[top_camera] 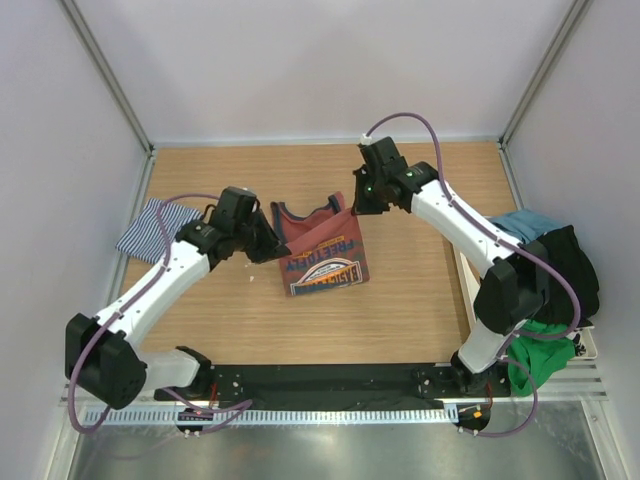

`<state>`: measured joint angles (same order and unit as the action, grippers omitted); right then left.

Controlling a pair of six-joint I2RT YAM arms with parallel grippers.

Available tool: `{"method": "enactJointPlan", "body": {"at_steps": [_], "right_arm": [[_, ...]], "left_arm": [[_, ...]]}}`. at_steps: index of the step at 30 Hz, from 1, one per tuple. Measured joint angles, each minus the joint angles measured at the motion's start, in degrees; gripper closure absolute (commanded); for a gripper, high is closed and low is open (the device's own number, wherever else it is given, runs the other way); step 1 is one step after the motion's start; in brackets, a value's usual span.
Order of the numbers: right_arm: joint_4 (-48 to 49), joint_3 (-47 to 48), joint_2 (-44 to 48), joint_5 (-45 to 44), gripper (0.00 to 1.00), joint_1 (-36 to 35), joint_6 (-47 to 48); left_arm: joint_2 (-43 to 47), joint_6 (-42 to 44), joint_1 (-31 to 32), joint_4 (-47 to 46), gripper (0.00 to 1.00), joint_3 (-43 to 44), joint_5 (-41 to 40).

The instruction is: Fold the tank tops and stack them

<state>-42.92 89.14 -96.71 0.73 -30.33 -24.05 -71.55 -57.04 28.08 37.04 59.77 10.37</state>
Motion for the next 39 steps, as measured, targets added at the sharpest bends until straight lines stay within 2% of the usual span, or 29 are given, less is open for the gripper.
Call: {"method": "enactJointPlan", "body": {"at_steps": [20, 30, 39], "right_arm": [[1.0, 11.6, -11.8, 1.8, 0.98, 2.7, 0.4], [1.8, 16.7, -17.8, 2.9, 0.98, 4.5, 0.6], [3.4, 20.7, -22.2, 5.5, 0.96, 5.2, 1.0]], "left_arm": [[-12.8, 4.8, -9.2, -2.1, 1.0, 8.0, 5.1], [-22.2, 6.5, -11.3, -2.3, 1.0, 14.3, 7.1], [-24.9, 6.5, -13.2, -3.0, 1.0, 15.5, 7.9]]}}
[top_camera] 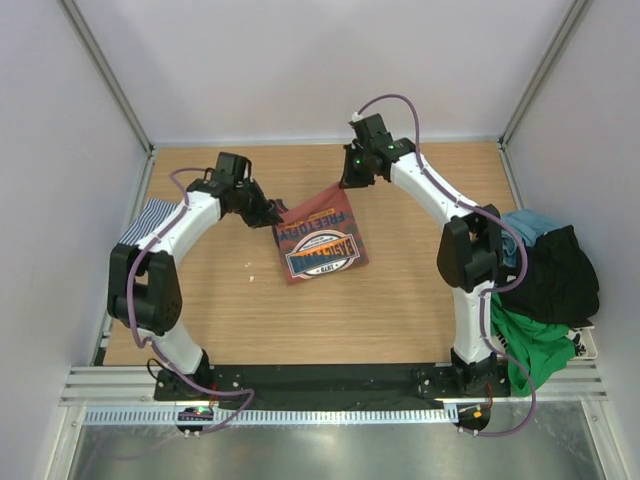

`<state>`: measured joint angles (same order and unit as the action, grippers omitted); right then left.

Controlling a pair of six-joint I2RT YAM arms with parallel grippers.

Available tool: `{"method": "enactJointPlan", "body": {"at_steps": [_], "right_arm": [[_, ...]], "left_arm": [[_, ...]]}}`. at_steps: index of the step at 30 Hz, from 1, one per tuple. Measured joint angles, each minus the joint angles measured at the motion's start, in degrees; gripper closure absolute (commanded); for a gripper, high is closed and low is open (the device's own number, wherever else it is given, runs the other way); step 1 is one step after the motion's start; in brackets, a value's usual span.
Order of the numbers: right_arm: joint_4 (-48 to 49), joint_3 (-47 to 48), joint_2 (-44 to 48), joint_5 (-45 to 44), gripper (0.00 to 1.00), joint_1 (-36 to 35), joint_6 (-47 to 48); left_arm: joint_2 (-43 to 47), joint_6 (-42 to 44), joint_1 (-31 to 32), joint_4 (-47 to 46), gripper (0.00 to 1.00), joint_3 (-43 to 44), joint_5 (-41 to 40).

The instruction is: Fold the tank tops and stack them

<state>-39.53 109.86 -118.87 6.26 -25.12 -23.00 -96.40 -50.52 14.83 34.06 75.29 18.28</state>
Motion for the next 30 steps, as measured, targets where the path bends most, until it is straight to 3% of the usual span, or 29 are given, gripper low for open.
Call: {"method": "enactJointPlan", "body": {"at_steps": [17, 20, 21, 22, 23, 25, 26, 30], "right_arm": [[7.9, 4.4, -8.9, 3.0, 0.94, 1.7, -0.8], [10.0, 4.5, -10.1, 3.7, 0.89, 2.0, -1.4], [10.8, 4.6, -10.5, 4.0, 0.83, 2.1, -1.7], [11.5, 5.1, -11.0, 4.1, 0.76, 2.3, -2.1], [12.4, 5.9, -11.5, 4.0, 0.58, 2.4, -2.5], [14.1, 7.5, -12.7, 3.7, 0.4, 2.7, -3.2], [15.4, 8.0, -13.2, 3.4, 0.32, 2.8, -3.5], [18.4, 8.0, -13.4, 2.4, 0.29, 3.2, -4.3]], "left_arm": [[-12.9, -0.2, -4.4, -1.7, 1.0, 8.6, 2.0], [-15.3, -0.3, -5.4, -1.7, 0.99, 11.1, 2.6], [-16.1, -0.3, -5.6, -1.7, 0.95, 12.2, 2.8], [-17.0, -0.3, -5.8, -1.7, 0.78, 13.3, 2.8], [-17.7, -0.3, -6.0, -1.7, 0.67, 14.3, 2.8], [-19.7, -0.2, -6.3, -1.8, 0.46, 17.0, 2.9], [-20.8, -0.2, -6.5, -1.9, 0.43, 18.4, 3.1], [-23.7, -0.2, -7.2, -2.2, 0.29, 22.4, 3.0]]}}
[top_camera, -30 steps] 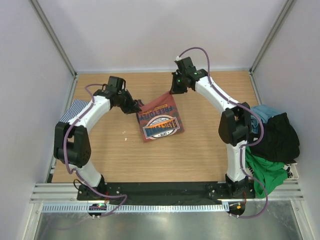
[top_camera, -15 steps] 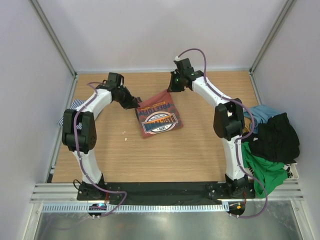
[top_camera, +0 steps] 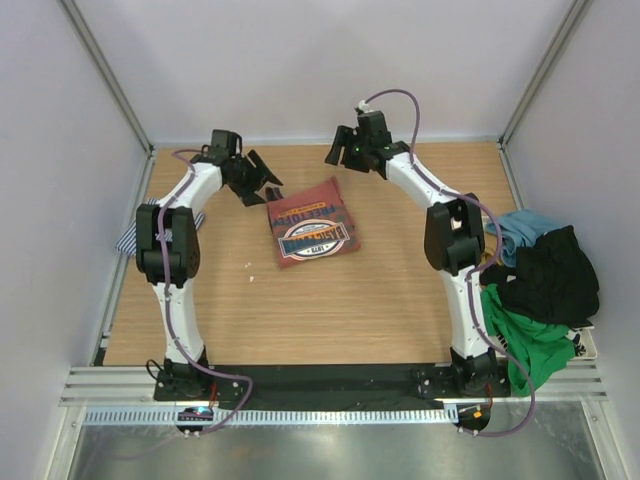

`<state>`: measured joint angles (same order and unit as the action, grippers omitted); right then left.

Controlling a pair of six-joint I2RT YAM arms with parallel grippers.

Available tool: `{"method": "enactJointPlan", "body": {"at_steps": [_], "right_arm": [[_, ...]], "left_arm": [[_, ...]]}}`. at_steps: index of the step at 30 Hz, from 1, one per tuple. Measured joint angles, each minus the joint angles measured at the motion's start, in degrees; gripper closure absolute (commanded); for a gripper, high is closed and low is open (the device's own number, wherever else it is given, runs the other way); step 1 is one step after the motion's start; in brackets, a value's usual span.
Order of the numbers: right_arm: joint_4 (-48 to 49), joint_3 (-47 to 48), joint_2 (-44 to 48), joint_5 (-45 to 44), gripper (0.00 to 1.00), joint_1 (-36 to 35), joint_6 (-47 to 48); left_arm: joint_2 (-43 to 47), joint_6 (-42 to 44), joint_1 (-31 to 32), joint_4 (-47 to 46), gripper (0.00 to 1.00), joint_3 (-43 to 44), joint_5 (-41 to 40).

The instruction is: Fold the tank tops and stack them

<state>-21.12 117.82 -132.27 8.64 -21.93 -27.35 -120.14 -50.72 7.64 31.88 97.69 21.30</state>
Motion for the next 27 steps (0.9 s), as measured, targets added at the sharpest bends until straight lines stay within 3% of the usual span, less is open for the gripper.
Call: {"method": "enactJointPlan", "body": {"at_steps": [6, 13, 21, 24, 27], "right_arm": [[4.6, -10.7, 4.5, 0.2, 0.32, 0.4, 0.3], [5.9, -24.3, 10.2, 3.8, 0.3, 0.5, 2.0], [6.4, -34.0, 13.3, 6.6, 0.39, 0.5, 2.8], [6.8, -38.0, 14.7, 7.3, 0.47, 0.5, 2.7], [7.9, -41.3, 16.9, 8.6, 0.64, 0.6, 2.2]], "left_arm": [[2.0, 1.7, -0.2, -0.2, 0.27, -1.1, -2.2], [9.7, 3.6, 1.6, -1.2, 0.29, -12.0, -4.8], [12.9, 4.7, 5.0, -4.1, 0.33, -22.1, -4.9], [14.8, 4.7, 6.0, -5.1, 0.4, -25.2, -4.8], [16.6, 4.8, 6.6, -6.5, 0.46, -28.0, -4.5]]}}
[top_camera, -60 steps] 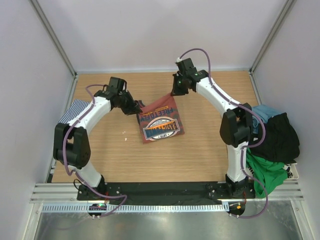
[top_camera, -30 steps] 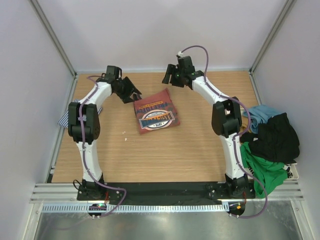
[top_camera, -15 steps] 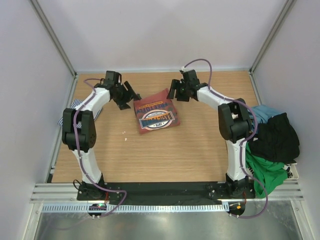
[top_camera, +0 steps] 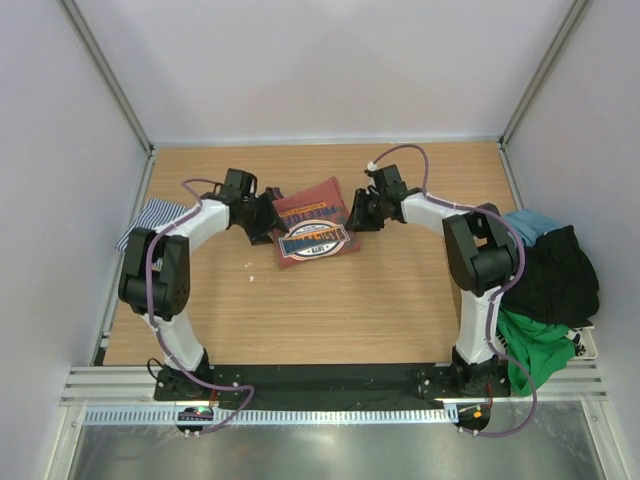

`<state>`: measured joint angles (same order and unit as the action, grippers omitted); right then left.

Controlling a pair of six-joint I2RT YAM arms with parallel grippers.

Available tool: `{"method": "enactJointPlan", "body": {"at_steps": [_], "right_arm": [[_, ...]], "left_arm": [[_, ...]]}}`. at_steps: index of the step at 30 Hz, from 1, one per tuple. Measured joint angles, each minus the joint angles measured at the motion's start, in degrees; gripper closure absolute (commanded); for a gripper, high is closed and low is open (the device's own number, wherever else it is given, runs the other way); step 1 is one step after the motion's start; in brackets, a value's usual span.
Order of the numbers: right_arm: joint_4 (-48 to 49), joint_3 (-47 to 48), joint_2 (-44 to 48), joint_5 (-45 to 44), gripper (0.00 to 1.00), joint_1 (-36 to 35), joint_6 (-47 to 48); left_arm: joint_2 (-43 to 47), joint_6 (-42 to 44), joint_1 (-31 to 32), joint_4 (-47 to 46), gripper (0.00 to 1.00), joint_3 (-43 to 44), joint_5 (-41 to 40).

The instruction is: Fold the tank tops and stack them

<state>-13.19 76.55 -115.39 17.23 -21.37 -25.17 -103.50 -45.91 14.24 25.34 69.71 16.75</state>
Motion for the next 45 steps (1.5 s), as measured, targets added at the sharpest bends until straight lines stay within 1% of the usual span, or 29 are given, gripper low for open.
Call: {"method": "enactJointPlan", "body": {"at_steps": [1, 3, 4, 6, 7, 12, 16, 20, 21, 22, 23, 24, 25, 29, 33, 34, 37, 38, 41, 43, 44, 45], "right_arm": [[0.2, -0.7, 0.5, 0.3, 0.74, 0.0, -0.1], [1.1, -2.7, 1.7, 1.2, 0.82, 0.0, -0.5], [1.4, -3.9, 2.6, 1.5, 0.88, -0.1, -0.7], [2.3, -6.9, 4.7, 2.1, 0.92, -0.3, -1.1], [2.5, -8.4, 6.0, 2.4, 0.96, -0.5, -1.2], [2.5, -13.9, 12.2, 2.9, 0.98, -1.1, -1.6], [2.9, -15.8, 15.1, 3.1, 0.99, -1.2, -1.7], [3.0, -16.8, 15.7, 3.0, 0.99, -1.2, -1.8], [3.0, -17.0, 15.7, 3.1, 0.97, -1.2, -1.9], [3.0, -17.2, 15.7, 3.1, 0.91, -1.2, -2.0], [3.0, -17.4, 15.7, 3.0, 0.81, -1.2, -2.0], [3.0, -17.4, 15.7, 3.0, 0.67, -1.2, -2.2], [2.9, -17.5, 15.7, 2.8, 0.64, -1.2, -2.4], [2.9, -17.5, 15.7, 2.1, 0.59, -1.2, -2.0], [2.1, -17.0, 15.3, 0.4, 0.52, -1.2, -1.7], [1.8, -16.7, 15.0, -0.1, 0.52, -1.2, -1.6], [1.0, -15.0, 13.4, -1.6, 0.51, -1.2, -1.1], [0.9, -14.5, 12.9, -1.9, 0.53, -1.2, -1.0], [0.9, -13.7, 11.4, -2.3, 0.57, -1.4, -0.6], [0.9, -13.4, 10.3, -2.3, 0.65, -1.7, -0.3], [1.1, -13.3, 9.8, -2.2, 0.77, -1.9, -0.3], [1.2, -13.3, 9.2, -2.0, 0.82, -2.1, -0.1]], "left_arm": [[0.3, 0.0, 0.1, -0.4, 0.47, -0.7, 0.2], [0.7, 0.1, 0.6, -1.3, 0.49, -2.1, 0.4], [1.1, 0.1, 0.8, -1.9, 0.49, -3.1, 0.4], [2.4, 0.1, 1.3, -2.4, 0.49, -5.2, 0.4], [3.6, 0.2, 1.6, -2.6, 0.49, -6.7, 0.3], [9.0, 0.4, 2.3, -2.7, 0.48, -11.0, 0.3], [9.7, 1.2, 2.3, -3.8, 0.48, -11.1, 0.4], [8.0, 1.6, 2.3, -4.5, 0.49, -11.0, 0.5], [7.4, 1.6, 2.3, -4.7, 0.49, -11.0, 0.4], [6.8, 1.7, 2.3, -4.7, 0.49, -11.0, 0.4], [6.3, 1.7, 2.3, -4.6, 0.49, -11.0, 0.3], [5.9, 1.8, 2.3, -4.7, 0.49, -11.0, 0.3], [5.6, 1.9, 2.3, -4.7, 0.49, -11.0, 0.3], [4.2, 2.7, 2.3, -4.7, 0.5, -10.6, 0.2], [2.3, 3.1, 2.3, -4.8, 0.5, -9.4, 0.2], [2.0, 3.1, 2.3, -4.8, 0.51, -9.1, 0.2], [1.2, 3.3, 2.3, -5.0, 0.57, -8.3, 0.2], [1.1, 3.4, 2.3, -5.0, 0.62, -8.1, 0.2], [1.0, 3.8, 2.3, -5.1, 0.72, -8.0, 0.2], [0.9, 4.1, 2.3, -5.3, 0.75, -8.0, 0.2], [0.8, 4.1, 2.3, -5.4, 0.8, -8.0, 0.3], [0.8, 4.2, 2.3, -5.5, 0.82, -8.0, 0.3]]}}
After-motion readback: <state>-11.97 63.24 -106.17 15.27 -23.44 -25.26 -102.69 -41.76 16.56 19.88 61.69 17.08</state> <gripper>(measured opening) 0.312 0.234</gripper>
